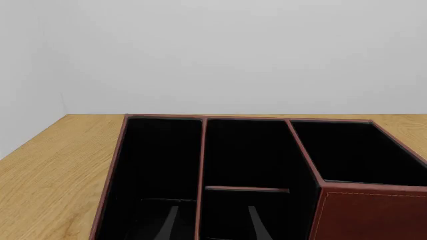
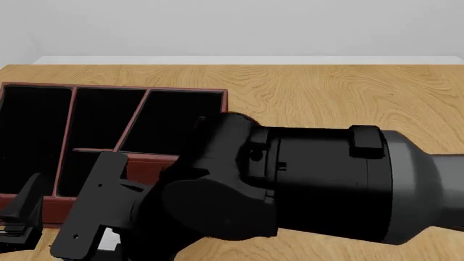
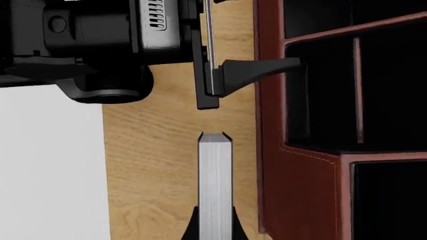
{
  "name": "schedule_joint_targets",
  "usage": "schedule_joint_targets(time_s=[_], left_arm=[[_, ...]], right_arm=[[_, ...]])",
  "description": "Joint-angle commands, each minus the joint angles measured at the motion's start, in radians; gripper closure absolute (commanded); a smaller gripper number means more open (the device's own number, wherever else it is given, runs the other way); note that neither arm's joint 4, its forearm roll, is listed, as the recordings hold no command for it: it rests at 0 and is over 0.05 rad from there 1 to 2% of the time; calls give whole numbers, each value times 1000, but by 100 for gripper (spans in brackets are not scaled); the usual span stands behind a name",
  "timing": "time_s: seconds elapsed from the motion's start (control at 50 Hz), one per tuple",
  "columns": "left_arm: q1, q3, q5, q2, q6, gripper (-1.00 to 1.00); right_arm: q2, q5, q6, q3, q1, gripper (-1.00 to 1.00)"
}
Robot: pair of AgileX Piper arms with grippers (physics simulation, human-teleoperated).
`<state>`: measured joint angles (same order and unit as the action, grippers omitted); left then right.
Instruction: Pick up the book and place it in the front compartment of the caddy.
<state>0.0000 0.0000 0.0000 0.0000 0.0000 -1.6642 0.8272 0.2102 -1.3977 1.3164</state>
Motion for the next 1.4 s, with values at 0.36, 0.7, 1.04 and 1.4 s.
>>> schedule_joint_targets(time_s=[0.36,0.7,1.04,1.4], left_arm=[[0,0,0,0,0,-100],[0,0,0,0,0,-100],[0,0,0,0,0,-100],[0,0,0,0,0,-100]], right_arm=[[179,98,34,-4,-26,100],[226,136,53,-36,-26,100],[239,218,65,-186,-20,100],[232,280,209,-542,-56,100]])
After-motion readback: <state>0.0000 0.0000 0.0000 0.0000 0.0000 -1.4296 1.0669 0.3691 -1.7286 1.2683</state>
